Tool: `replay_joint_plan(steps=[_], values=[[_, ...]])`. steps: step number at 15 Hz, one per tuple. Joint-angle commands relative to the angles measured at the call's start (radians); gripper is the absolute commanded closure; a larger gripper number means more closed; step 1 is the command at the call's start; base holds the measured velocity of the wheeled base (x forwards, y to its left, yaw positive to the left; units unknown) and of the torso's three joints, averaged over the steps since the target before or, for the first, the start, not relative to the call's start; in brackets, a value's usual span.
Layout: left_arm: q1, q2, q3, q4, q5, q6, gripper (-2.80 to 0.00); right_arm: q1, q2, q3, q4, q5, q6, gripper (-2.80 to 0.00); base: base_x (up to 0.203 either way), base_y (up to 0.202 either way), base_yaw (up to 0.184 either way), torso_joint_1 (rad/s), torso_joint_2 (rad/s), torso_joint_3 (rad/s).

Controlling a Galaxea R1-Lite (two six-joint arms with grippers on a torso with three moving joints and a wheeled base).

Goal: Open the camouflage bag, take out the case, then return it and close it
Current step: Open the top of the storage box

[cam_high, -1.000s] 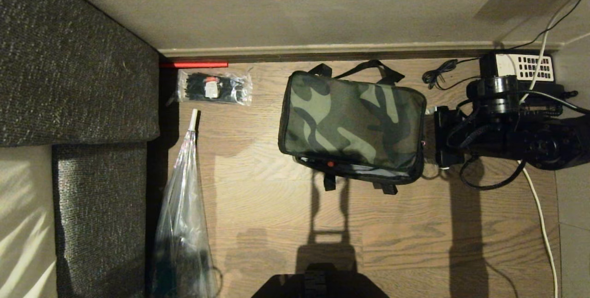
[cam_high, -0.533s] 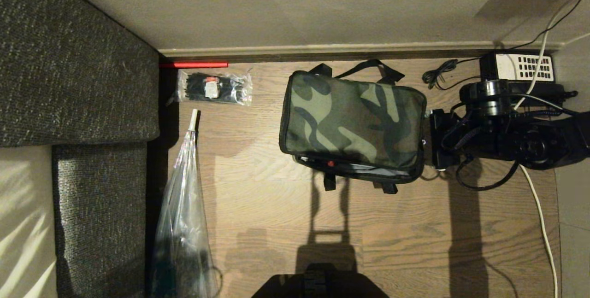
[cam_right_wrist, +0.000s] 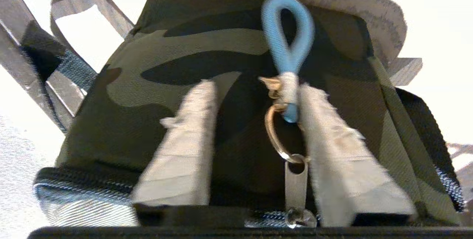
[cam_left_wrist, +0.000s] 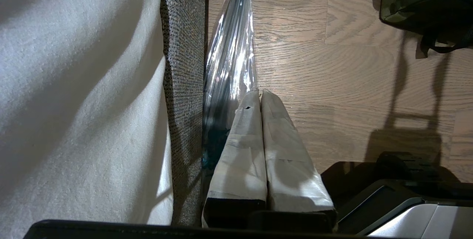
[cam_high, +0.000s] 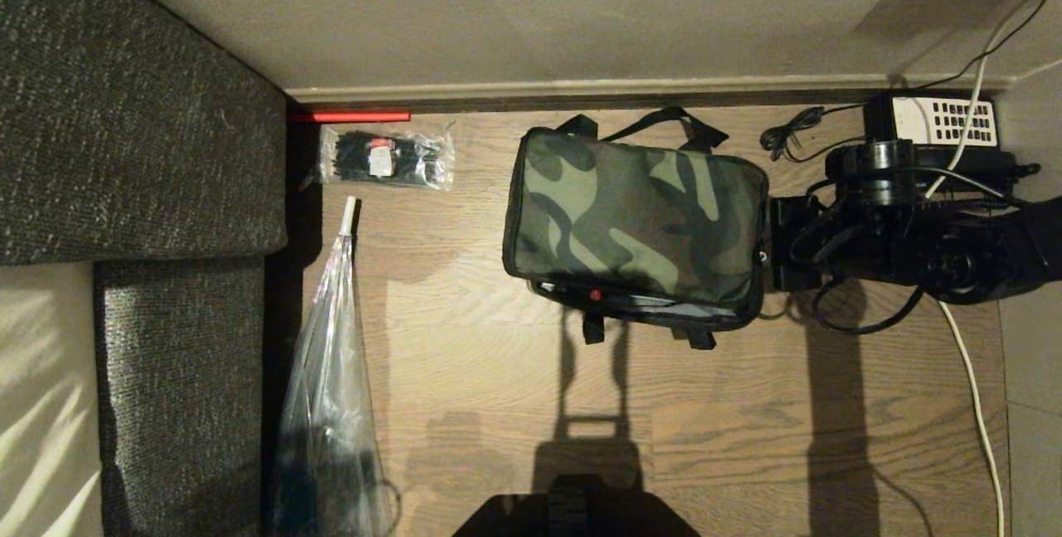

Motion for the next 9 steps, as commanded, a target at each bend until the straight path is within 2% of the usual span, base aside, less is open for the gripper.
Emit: replay_joint_plan(steps=[1,9], values=[[-0.001,0.0,0.0,0.0,0.0,0.0,0.0,0.001,0.006,-0.001,-0.006,-0.001,0.001,0.0,0.0,0.0,0.0,0.0,0.0,0.0],[-0.001,0.0,0.0,0.0,0.0,0.0,0.0,-0.021,-0.066,0.025,-0.006,0.002,-0.087,0.0,0.0,0.0,0.0,0.0,0.0,0.0]])
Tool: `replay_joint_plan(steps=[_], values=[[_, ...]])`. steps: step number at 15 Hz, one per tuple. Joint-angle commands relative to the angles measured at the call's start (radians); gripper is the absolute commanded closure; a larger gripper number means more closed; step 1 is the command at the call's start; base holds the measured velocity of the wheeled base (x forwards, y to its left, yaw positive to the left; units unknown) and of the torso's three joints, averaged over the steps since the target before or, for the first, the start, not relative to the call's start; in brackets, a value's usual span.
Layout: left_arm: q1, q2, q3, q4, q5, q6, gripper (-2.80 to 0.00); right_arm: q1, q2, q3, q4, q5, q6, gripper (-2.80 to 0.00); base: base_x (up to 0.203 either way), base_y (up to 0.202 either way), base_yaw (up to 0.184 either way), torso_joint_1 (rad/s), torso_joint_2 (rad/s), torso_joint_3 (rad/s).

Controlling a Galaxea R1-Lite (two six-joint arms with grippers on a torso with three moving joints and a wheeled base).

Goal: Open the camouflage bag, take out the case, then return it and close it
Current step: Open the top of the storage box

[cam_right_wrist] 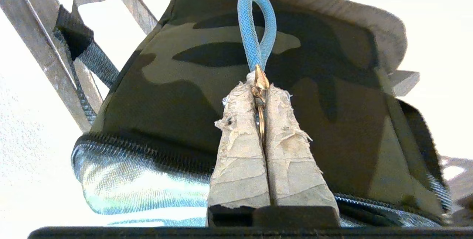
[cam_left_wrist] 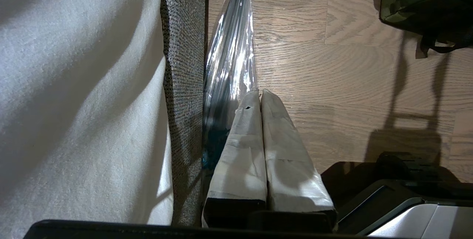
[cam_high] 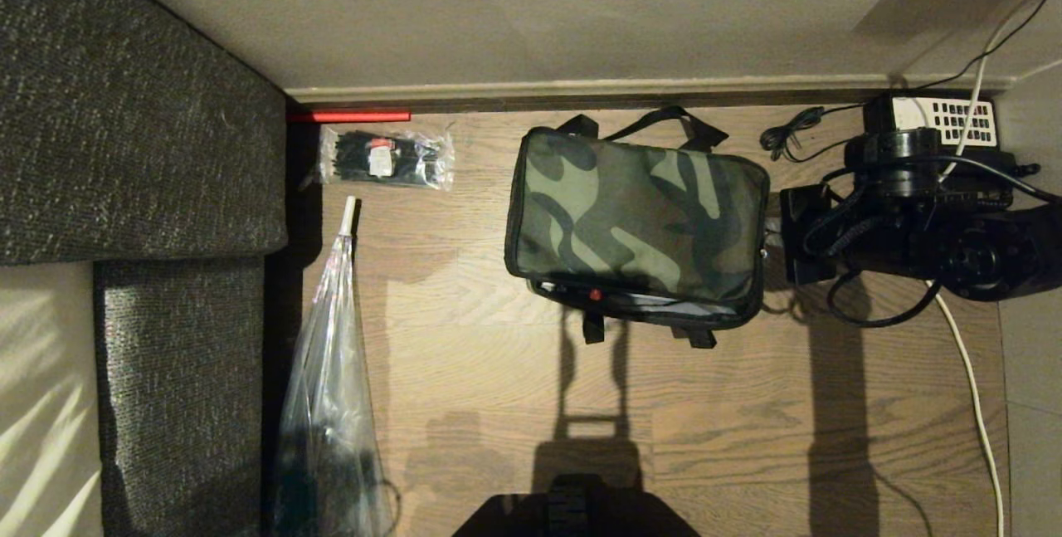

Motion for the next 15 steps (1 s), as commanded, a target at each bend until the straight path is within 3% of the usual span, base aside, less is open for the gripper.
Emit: replay_joint_plan(steps=[1,10,15], values=[[0.0,0.0,0.0,0.0,0.001,-0.001,0.0,-0.006,-0.032,0.015,-0.002,0.0,-0.007,0.0,0.0,0.0,0.0,0.0,0.0,0.0],[-0.001,0.0,0.0,0.0,0.001,-0.001,0.0,-0.022,-0.047,0.02,-0.083,0.012,-0.146,0.0,0.0,0.0,0.0,0.0,0.0,0.0],[0.0,0.0,0.0,0.0,0.001,-0.001,0.0,-0.023,-0.044,0.004,-0.148,0.055,-0.16,0.0,0.0,0.0,0.0,0.0,0.0,0.0]])
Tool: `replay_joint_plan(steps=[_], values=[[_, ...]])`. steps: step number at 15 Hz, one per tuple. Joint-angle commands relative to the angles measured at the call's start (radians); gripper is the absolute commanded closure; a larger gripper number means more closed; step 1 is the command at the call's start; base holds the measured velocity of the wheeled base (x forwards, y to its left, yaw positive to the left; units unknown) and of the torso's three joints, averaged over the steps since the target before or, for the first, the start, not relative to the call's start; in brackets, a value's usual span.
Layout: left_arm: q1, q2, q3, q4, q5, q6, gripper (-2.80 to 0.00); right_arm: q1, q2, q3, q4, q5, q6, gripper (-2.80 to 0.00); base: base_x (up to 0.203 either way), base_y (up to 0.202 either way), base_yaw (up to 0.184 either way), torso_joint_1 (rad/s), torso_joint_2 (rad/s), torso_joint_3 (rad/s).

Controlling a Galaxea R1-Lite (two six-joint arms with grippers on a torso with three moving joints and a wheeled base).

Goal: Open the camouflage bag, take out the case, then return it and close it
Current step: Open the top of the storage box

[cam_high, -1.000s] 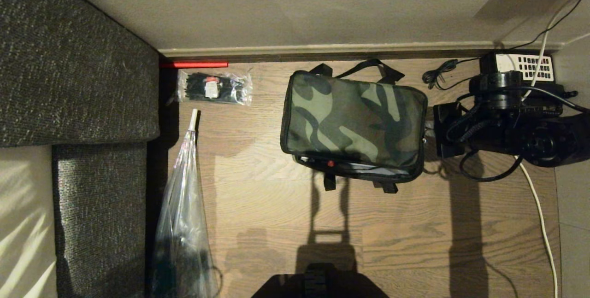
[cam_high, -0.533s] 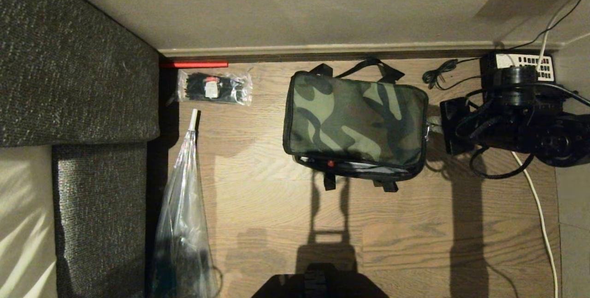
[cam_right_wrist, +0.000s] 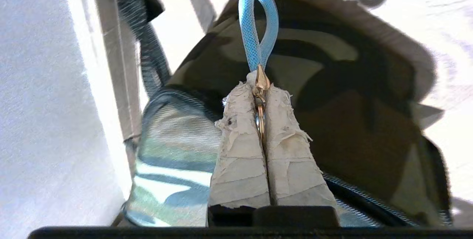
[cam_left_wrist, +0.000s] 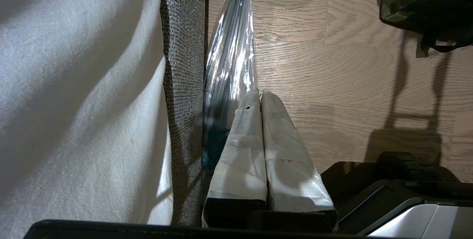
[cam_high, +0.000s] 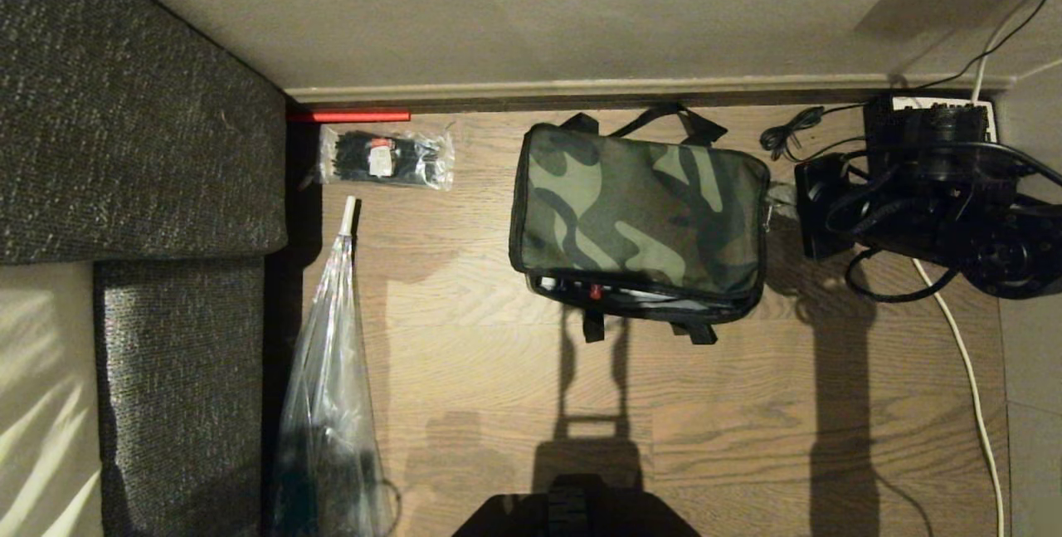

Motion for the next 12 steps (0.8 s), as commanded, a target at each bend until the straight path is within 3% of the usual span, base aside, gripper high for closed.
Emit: replay_joint_plan(steps=[1,8,12], values=[[0.0,0.0,0.0,0.0,0.0,0.0,0.0,-0.002,0.004,-0.014,-0.04,0.013,0.007,0.0,0.0,0.0,0.0,0.0,0.0,0.0],[0.0,0.0,0.0,0.0,0.0,0.0,0.0,-0.053,0.032,-0.024,-0.086,0.022,-0.081,0.0,0.0,0.0,0.0,0.0,0.0,0.0],[0.0,-0.001,0.0,0.0,0.0,0.0,0.0,-0.061,0.049,-0.077,-0.086,0.023,-0.084,0.0,0.0,0.0,0.0,0.0,0.0,0.0]])
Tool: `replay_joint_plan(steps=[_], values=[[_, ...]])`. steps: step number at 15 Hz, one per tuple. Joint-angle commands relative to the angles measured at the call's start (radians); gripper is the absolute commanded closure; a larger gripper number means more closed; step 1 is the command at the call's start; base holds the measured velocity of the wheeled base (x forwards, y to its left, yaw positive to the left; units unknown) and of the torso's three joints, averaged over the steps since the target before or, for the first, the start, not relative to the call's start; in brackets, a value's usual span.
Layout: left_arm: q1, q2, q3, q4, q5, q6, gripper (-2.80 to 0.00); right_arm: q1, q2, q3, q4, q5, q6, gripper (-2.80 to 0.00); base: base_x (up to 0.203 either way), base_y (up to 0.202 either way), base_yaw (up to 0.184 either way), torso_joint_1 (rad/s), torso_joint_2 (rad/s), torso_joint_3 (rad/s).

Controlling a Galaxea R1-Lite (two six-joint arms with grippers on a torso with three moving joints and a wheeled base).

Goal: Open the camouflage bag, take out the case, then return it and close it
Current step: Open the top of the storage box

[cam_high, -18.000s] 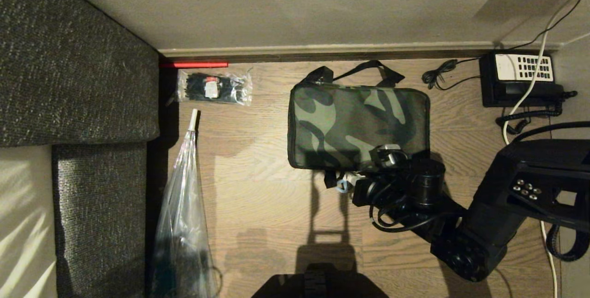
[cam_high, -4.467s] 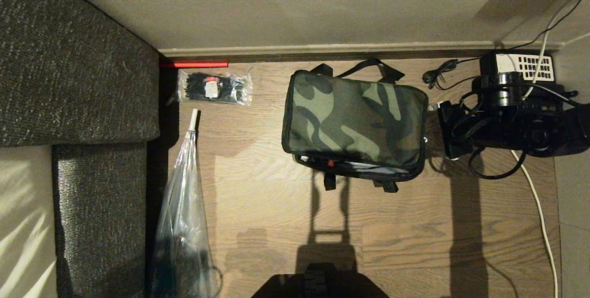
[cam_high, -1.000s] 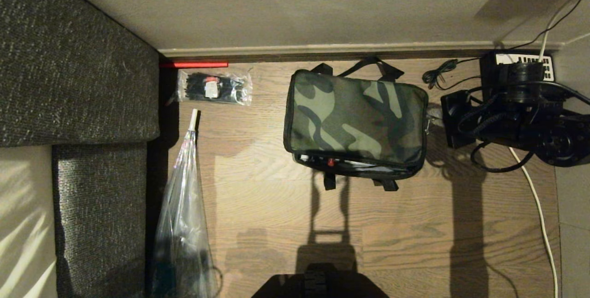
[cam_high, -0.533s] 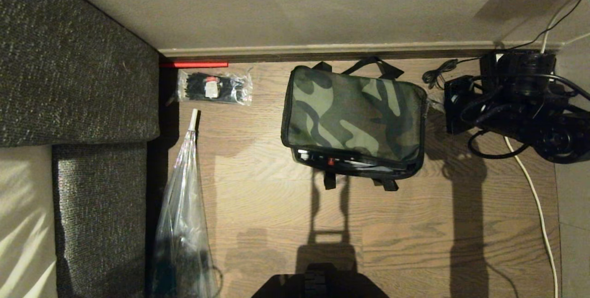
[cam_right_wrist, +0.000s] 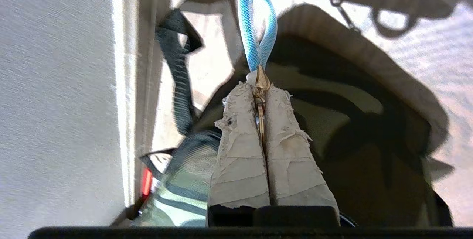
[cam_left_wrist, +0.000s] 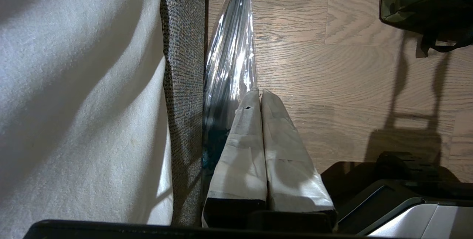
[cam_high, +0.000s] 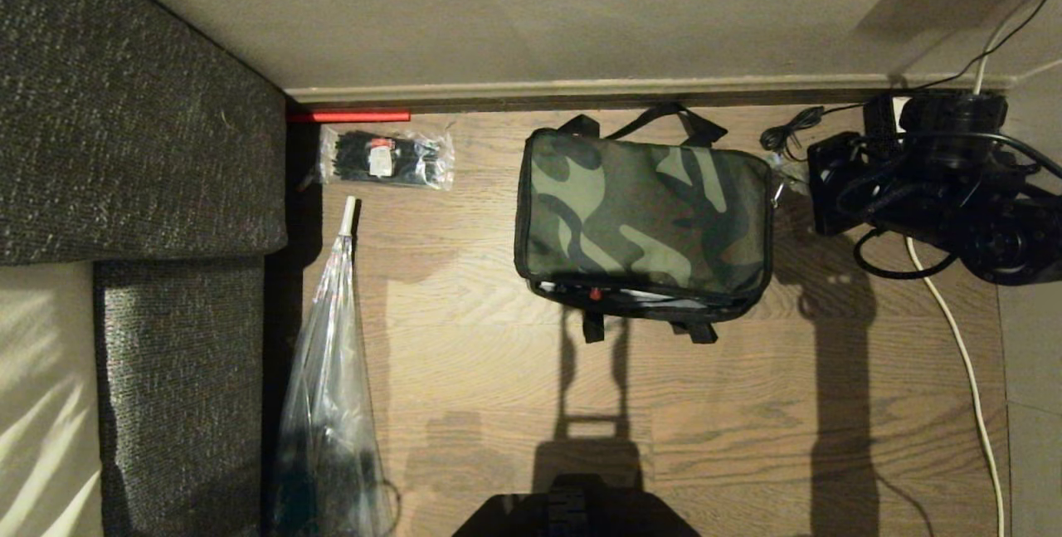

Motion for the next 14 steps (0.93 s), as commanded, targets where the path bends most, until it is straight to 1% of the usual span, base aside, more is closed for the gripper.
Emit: replay_joint_plan(steps=[1,5,8,14], values=[[0.0,-0.001,0.0,0.0,0.001,-0.001,0.0,-0.002,0.016,-0.032,-0.004,0.005,0.007,0.0,0.0,0.0,0.0,0.0,0.0,0.0],[0.001,0.0,0.0,0.0,0.001,-0.001,0.0,-0.003,0.035,-0.081,-0.004,0.018,0.007,0.0,0.0,0.0,0.0,0.0,0.0,0.0],[0.001,0.0,0.0,0.0,0.001,-0.001,0.0,-0.002,0.058,-0.144,-0.004,0.018,0.008,0.0,0.0,0.0,0.0,0.0,0.0,0.0],[0.0,0.0,0.0,0.0,0.001,-0.001,0.0,-0.002,0.092,-0.195,-0.004,0.052,0.004,0.0,0.0,0.0,0.0,0.0,0.0,0.0]])
